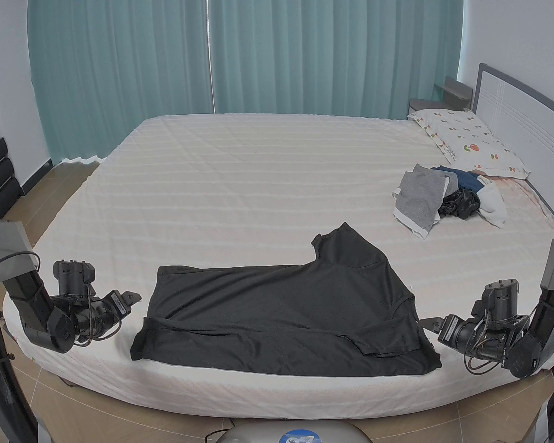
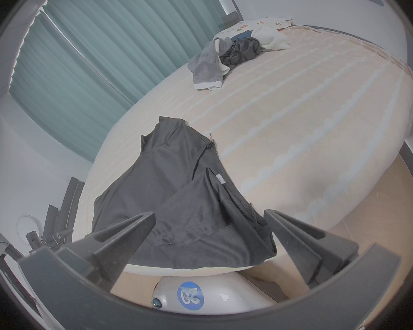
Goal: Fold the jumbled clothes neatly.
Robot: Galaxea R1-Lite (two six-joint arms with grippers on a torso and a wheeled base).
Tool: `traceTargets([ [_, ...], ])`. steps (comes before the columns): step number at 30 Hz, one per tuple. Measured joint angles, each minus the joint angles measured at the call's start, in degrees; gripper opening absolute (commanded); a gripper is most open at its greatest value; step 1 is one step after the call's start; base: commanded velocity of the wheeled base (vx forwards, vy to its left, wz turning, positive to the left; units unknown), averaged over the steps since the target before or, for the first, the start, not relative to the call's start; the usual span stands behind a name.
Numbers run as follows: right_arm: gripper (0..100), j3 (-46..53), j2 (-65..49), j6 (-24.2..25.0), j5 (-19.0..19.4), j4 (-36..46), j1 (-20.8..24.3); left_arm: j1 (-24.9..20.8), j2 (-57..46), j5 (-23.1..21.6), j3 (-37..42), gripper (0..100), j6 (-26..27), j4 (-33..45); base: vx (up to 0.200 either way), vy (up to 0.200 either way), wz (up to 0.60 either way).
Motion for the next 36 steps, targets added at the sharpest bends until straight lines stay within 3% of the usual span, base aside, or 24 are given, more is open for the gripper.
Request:
traceTargets([
  [11, 100, -1.9, 1.0, 0.0, 0.0, 0.0, 0.3, -7.0, 7.9, 1.2, -8.0, 100, -3.3, -0.3, 0.0, 0.0, 0.0],
  [12, 100, -2.0, 1.1, 0.0, 0.0, 0.1, 0.3, -7.4, 8.6, 1.4, -8.5, 0, -3.5, -0.3, 0.0, 0.0, 0.0],
  [24, 100, -3.5, 2.7, -0.1, 0.0, 0.1, 0.3, -7.5, 12.3, 5.9, -9.6, 0, -3.7, -0.6, 0.0, 0.0, 0.0],
  [36, 100, -8.7, 6.0, -0.2, 0.1, 0.8, 3.2, -6.6, 12.7, 6.3, -9.3, 0, -7.1, -0.6, 0.0, 0.0, 0.0],
])
